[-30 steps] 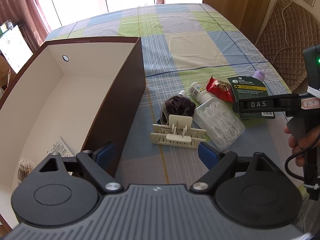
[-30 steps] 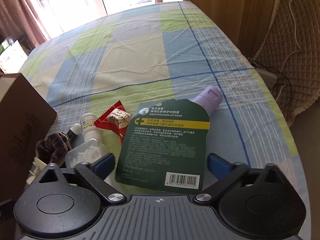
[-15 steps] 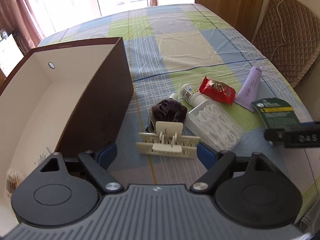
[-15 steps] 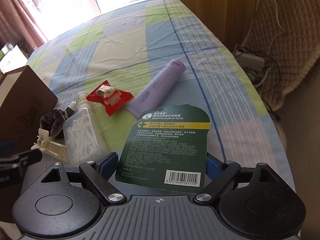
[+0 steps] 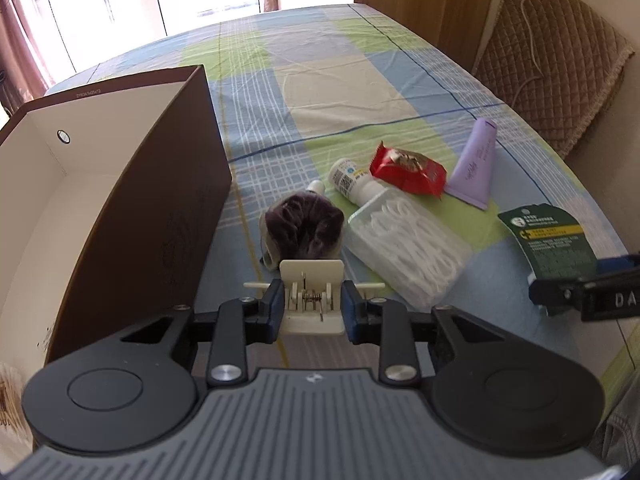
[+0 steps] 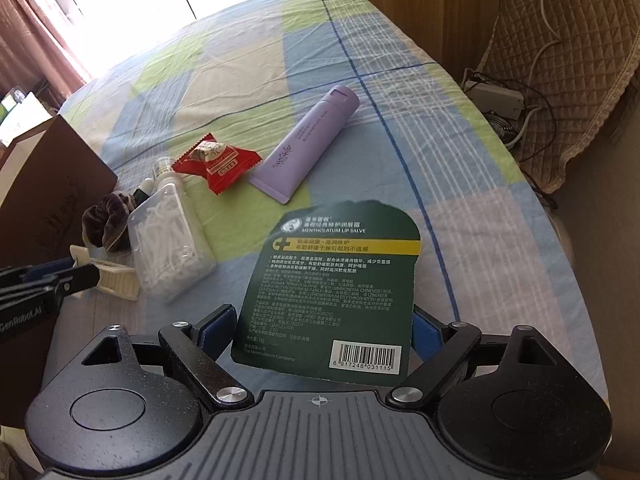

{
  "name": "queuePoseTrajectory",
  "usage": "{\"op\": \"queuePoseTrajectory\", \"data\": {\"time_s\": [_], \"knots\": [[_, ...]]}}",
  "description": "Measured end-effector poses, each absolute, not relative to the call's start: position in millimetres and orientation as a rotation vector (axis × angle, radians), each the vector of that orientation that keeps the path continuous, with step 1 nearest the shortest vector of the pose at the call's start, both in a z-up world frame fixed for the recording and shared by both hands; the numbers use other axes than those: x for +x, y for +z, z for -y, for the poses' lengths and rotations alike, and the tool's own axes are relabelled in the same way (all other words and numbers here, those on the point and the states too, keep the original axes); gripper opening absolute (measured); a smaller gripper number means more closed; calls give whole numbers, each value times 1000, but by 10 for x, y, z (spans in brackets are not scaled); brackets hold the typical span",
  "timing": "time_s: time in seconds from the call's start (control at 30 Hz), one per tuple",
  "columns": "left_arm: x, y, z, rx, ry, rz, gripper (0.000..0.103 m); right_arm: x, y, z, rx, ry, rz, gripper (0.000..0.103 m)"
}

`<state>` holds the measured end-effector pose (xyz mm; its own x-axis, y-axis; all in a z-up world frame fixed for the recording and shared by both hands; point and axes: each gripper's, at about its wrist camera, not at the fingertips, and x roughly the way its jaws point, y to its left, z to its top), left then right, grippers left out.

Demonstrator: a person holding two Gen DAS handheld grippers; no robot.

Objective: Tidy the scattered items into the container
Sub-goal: 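Grasp the cream plastic clip with the left tool while the right tool grasps the green card, then carry the clip and green card into the box and open both tools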

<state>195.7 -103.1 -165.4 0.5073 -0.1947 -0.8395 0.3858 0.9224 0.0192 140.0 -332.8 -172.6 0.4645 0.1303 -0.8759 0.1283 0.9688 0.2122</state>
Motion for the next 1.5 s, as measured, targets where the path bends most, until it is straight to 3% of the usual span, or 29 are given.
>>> {"op": "queuePoseTrajectory", "data": {"time_s": [0.03,0.87,1.5], "knots": [[1916,-1633,1004,207,-361,-987,17,1383,-1708,3313,260,6,-1089,91],[1310,-831,524,164,-378,-905,17,1055,-1121,2928,210,131,-1004,91],[1357,-286,-249,91,-236,-804,17,1279,-689,2298,133,329,-918,91]]}}
